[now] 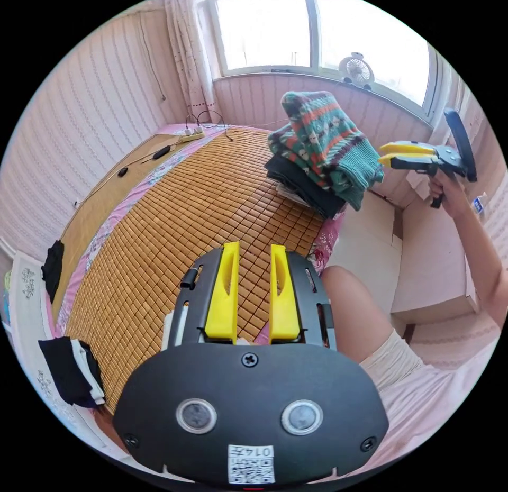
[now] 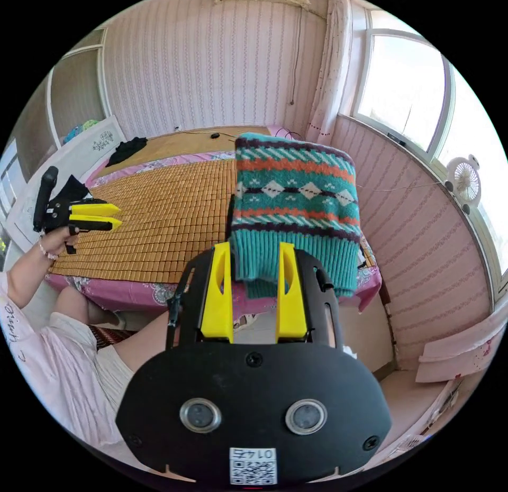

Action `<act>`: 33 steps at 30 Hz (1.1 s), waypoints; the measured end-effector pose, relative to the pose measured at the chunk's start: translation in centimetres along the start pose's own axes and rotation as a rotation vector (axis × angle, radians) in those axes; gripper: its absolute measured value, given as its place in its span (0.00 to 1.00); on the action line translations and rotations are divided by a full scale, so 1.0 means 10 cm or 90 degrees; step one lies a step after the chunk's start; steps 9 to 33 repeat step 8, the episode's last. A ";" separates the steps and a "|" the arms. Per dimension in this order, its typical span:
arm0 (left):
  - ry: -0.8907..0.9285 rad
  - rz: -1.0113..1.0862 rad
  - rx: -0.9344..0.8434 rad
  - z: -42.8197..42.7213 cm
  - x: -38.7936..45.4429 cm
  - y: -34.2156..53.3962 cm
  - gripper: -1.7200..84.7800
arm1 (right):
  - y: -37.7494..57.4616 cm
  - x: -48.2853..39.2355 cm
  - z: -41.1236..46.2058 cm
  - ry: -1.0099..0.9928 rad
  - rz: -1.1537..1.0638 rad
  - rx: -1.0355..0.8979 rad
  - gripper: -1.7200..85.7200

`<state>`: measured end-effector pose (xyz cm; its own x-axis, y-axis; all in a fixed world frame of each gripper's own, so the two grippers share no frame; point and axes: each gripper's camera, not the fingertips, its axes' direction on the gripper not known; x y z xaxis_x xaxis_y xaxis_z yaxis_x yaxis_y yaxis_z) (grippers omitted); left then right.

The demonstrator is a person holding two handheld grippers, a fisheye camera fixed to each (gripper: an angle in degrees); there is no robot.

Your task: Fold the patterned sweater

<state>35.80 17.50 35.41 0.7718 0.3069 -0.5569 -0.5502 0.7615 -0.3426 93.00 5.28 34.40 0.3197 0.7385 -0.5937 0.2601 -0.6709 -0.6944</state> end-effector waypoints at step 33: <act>-0.033 -0.150 0.070 -1.16 -0.66 1.48 0.13 | 0.24 -2.21 0.68 -0.177 -0.226 -0.098 0.18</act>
